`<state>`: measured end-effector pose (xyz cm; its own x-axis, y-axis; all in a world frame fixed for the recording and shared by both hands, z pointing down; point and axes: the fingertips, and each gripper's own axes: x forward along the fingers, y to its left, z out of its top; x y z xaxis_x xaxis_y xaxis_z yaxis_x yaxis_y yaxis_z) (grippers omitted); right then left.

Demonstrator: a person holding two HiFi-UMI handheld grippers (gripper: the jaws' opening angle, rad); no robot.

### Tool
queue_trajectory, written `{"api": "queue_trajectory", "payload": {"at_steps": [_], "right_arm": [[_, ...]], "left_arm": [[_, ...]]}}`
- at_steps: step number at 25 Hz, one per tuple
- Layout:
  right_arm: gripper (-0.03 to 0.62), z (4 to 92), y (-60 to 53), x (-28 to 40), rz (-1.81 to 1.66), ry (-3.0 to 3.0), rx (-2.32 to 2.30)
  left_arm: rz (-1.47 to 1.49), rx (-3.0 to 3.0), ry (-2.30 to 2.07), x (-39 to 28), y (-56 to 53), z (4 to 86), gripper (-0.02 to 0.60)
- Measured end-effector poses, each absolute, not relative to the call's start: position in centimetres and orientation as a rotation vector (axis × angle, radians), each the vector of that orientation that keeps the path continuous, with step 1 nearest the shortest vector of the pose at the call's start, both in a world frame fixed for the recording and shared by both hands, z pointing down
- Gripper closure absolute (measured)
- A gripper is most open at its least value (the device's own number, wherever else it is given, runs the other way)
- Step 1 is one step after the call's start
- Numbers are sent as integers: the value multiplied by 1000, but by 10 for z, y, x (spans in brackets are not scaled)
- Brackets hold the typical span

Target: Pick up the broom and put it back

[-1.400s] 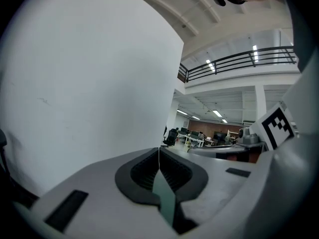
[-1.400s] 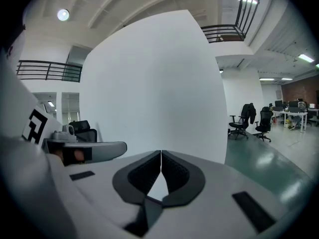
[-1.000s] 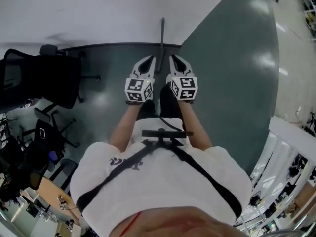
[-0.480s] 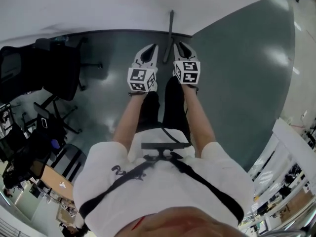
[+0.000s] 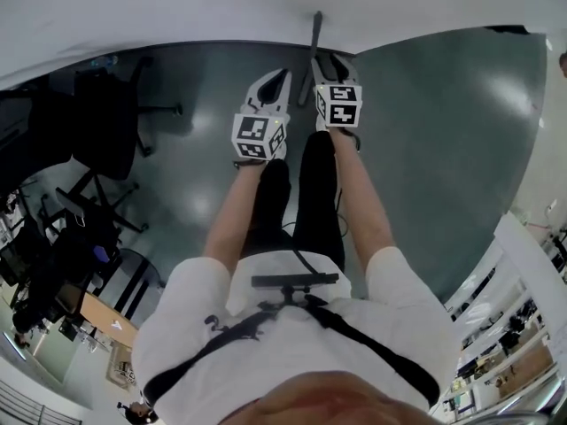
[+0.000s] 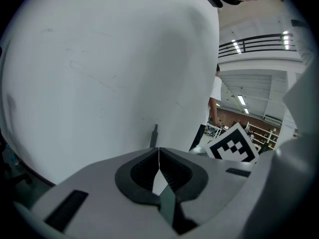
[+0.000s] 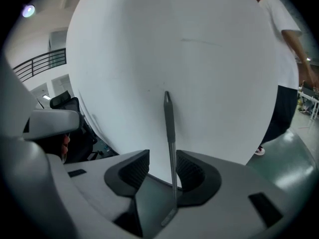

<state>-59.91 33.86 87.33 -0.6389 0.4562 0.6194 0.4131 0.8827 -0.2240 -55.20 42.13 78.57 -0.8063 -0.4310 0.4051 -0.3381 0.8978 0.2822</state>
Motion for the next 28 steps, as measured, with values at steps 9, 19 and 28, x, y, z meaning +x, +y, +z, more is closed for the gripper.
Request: {"api": "queue_trajectory", "payload": {"at_steps": [9,19,28], "right_arm": [[424,922,349,-649,70,-2318,-606],[493,934,355,-673,40,-2343,-540],[503,911,345,-636,-46,-2323,-543]], "left_arm": [[-289,546,-2587,-573,415,810,570],[-300,529,-2582,-571,425,816,570],[-309,542,-2597,-559,431,787,570]]}}
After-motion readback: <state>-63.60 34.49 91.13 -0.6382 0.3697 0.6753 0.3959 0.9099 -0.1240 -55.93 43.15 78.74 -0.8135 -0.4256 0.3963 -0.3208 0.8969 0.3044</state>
